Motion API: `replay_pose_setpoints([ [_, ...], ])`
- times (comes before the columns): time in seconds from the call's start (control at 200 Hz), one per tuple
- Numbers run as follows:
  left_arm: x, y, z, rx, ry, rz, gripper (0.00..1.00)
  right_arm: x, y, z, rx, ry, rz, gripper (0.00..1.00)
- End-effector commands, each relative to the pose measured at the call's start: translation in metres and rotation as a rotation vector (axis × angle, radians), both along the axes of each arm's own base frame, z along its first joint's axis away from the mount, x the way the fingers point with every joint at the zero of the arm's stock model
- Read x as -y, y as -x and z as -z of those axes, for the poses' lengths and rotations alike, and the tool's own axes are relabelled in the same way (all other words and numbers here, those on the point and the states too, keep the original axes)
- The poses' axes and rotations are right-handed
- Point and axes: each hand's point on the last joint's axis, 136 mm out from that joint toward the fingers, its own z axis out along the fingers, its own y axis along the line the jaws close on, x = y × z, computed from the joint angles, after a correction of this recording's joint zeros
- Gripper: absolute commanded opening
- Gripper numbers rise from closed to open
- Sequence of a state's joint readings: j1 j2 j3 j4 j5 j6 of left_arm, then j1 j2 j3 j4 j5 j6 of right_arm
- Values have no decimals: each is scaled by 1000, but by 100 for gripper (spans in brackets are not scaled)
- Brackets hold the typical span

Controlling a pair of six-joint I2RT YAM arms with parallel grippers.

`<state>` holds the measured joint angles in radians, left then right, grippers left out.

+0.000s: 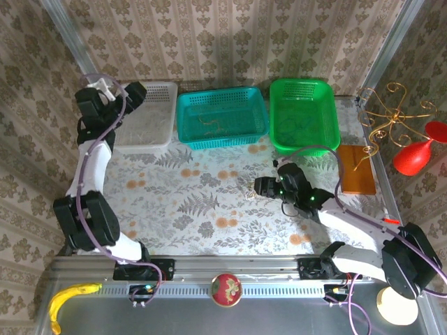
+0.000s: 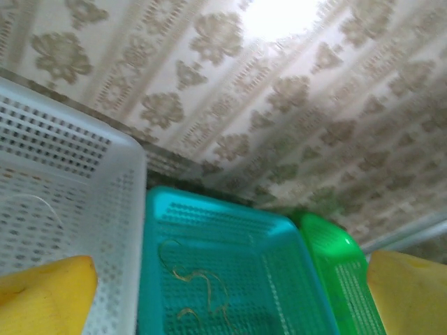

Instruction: Untangle the cables

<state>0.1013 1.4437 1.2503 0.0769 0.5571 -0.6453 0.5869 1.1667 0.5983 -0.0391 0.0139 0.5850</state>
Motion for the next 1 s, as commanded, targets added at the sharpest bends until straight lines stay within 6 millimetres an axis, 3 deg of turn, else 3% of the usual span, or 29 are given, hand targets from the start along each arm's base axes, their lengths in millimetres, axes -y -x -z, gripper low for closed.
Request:
replay_pose_setpoints([
  [0.0,31,38,-4,14,-14,84,100,-4,6,15,-85,46,-53,60],
  [0.17,78,98,23,-23,-31,161,100,-9,10,40,-161,55,-71,46],
  [0.325,107,146,60,-59,-61,198,100,-10,12,58,-194,55,-69,45],
  [0.42,117,164,84,-92,-59,203,100,-15,7,60,-193,42,-71,45],
  [0.49,125,172,101,-118,-47,214,100,-20,4,72,-223,44,-75,43],
  [0.595,136,179,118,-146,-39,233,100,-33,-2,79,-252,15,-102,25],
  [0.705,150,186,127,-168,-47,268,100,-46,-8,71,-245,-31,-130,0],
  [0.93,168,189,145,-215,-1,302,100,-55,-7,22,-117,-136,-187,0],
  [0.975,170,189,151,-229,19,308,100,-55,-4,22,-114,-140,-195,0],
  [0.995,172,189,152,-232,28,310,100,-56,-4,10,-83,-159,-200,0],
])
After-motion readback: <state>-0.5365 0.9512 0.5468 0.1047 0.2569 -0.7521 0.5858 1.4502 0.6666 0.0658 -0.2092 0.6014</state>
